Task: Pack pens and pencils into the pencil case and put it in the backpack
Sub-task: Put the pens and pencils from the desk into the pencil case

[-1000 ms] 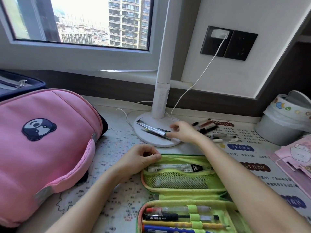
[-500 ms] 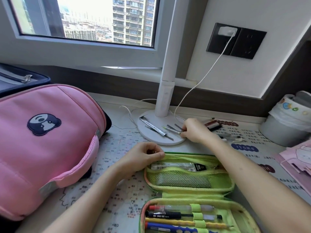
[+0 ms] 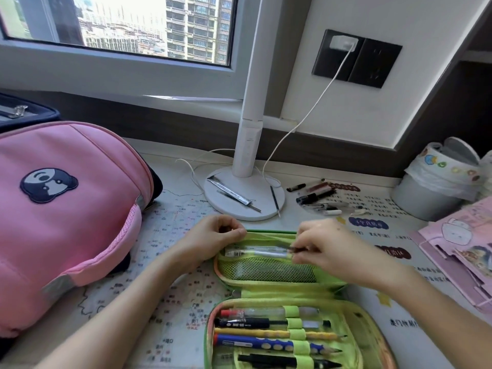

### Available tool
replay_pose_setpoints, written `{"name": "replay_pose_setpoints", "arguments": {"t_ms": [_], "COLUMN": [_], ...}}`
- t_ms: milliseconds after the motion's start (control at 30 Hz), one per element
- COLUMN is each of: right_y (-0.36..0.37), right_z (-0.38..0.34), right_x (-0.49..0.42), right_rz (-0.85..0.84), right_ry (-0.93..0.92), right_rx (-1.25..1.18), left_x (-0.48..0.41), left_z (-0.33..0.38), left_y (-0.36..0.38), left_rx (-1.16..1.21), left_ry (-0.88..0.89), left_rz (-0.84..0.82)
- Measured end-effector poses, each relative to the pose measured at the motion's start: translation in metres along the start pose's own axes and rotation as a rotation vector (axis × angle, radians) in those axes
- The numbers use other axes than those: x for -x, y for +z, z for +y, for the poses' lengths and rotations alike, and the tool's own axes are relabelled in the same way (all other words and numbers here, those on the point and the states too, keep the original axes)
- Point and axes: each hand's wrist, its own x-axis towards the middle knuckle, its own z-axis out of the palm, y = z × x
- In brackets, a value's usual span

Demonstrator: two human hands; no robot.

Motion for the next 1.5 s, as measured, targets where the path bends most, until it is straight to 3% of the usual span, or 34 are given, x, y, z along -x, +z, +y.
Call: {"name": "replay_pose_setpoints", "arguments": {"t_ms": [200,400,533,700,1100,1233,1500], "right_y": [0.05,0.056,0.053,0.059,0.058,0.053,0.024], "right_z": [-0.002,0.005,0.007,-0.003,-0.011,0.002,0.014], "right_x": [-0.026,-0.016,-0.012,-0.015,-0.017,-0.01,-0.016], "right_rz": [0.249,0.452,0.472,0.46,0.447,0.307,-0.194], "right_ry": [-0.018,-0.132,-0.031,-0.107,-0.028,0.126,0.122], "right_rx": [0.332,0.31,0.323,0.284,0.291,0.227,0.143], "left_x": [0.001,0.001,0.001,0.001,0.002,0.003,0.005], "left_z": [0.0,0.0,0.0,0.0,-0.001,-0.001,0.0], "left_y": [0.0,-0.002,-0.002,-0.001,0.001,0.002,0.001], "left_rx": [0.012,0.012,0.011,0.019,-0.014,-0.012,-0.026], "left_ry": [0.008,0.001,0.001,-0.003,0.028,0.037,0.047], "left_rz": [0.012,0.013,0.019,0.023,0.07,0.066,0.062]}}
